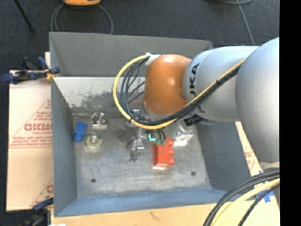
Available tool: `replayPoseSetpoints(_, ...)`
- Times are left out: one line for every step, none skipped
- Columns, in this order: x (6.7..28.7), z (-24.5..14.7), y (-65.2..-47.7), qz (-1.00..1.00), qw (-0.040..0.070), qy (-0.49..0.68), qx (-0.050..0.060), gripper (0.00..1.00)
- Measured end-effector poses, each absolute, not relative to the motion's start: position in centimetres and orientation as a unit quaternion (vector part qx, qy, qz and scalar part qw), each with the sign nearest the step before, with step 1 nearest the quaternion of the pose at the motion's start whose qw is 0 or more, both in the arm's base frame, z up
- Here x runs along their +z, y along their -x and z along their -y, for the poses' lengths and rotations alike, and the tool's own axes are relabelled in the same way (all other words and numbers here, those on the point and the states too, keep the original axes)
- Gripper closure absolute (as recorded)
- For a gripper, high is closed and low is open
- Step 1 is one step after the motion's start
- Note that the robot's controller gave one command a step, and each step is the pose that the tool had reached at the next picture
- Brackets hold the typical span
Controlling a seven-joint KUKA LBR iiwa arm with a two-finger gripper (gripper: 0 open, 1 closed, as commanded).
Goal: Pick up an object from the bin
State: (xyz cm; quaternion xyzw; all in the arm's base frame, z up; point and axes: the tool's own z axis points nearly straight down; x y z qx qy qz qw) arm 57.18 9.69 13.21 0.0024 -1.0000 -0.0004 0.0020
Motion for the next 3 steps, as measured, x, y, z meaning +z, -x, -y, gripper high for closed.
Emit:
replayPoseSetpoints(8.0,-5.7,-59.6,0.999,-0.001,-0.053,0.001,0.0)
replayPoseSetpoints(8.2,-5.9,-59.7,0.999,-0.002,-0.052,0.0,1.0)
replayPoseSetpoints(20.2,-6.8,-58.8,0.995,-0.006,-0.098,0.0,1.0)
